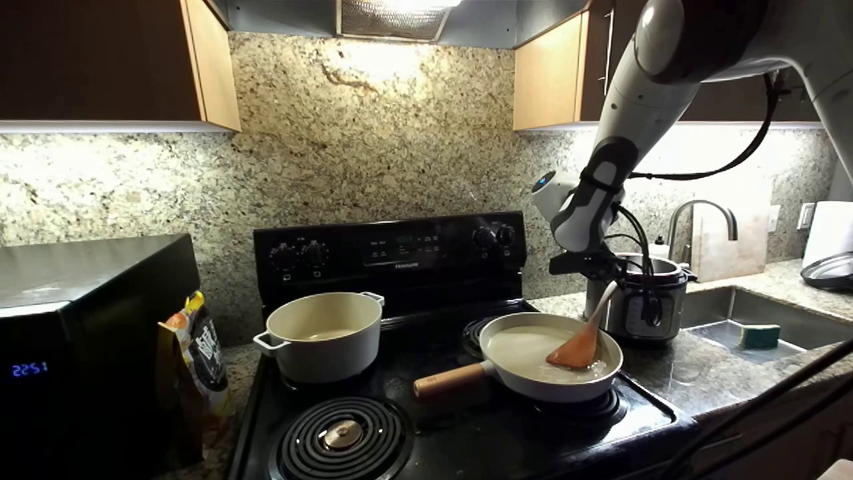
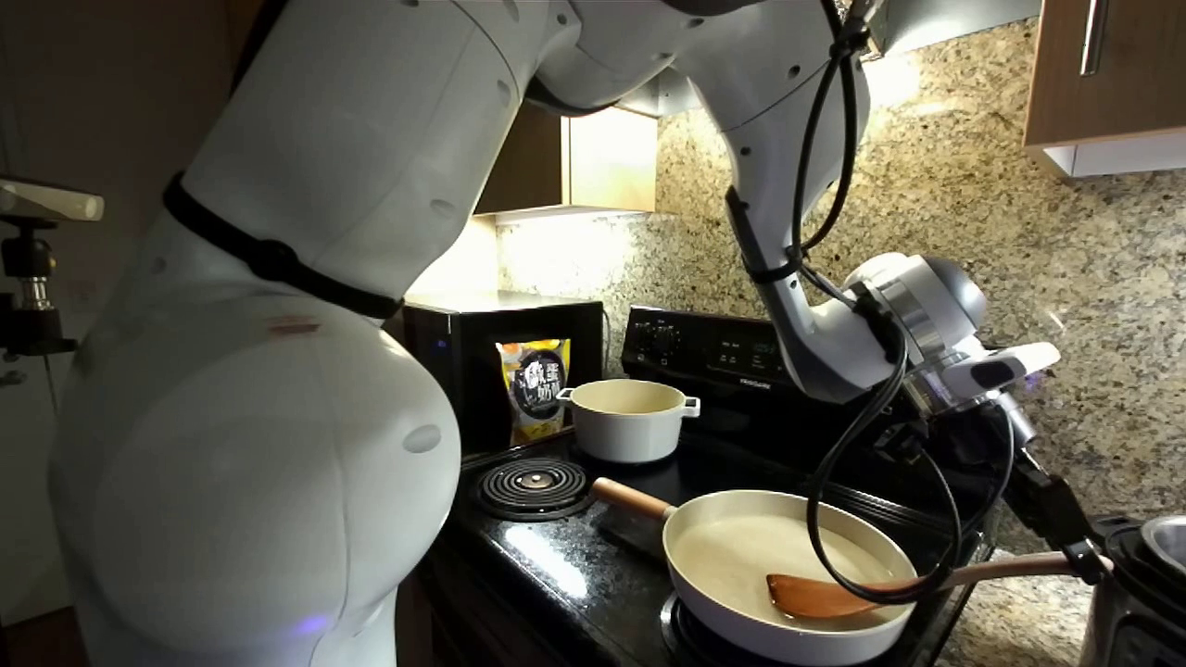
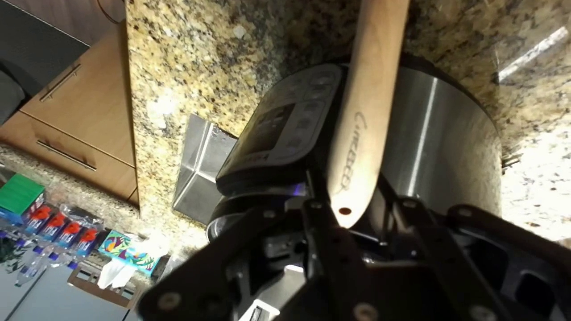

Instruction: Stir the water in the pan with the spatula

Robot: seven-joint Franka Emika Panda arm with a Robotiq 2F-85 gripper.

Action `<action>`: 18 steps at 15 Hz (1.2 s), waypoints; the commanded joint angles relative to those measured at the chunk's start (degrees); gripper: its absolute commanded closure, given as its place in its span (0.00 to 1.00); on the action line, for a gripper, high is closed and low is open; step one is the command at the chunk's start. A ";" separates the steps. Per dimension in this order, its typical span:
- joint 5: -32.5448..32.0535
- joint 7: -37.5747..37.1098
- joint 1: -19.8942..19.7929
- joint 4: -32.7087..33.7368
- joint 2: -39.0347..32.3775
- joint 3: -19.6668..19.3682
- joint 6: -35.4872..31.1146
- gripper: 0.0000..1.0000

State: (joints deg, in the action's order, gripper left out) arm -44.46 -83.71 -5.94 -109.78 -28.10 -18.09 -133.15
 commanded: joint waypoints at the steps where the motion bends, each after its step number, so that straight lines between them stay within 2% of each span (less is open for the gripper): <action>1: 1.06 1.41 0.03 2.34 0.33 0.64 2.71 0.93; 12: 1.08 2.74 1.56 11.14 -2.62 3.92 8.18 0.93; 18: 1.26 4.95 2.58 13.93 -4.62 5.94 8.11 0.93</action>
State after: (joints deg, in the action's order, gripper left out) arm -44.46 -82.40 -3.91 -97.61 -31.66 -12.78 -126.30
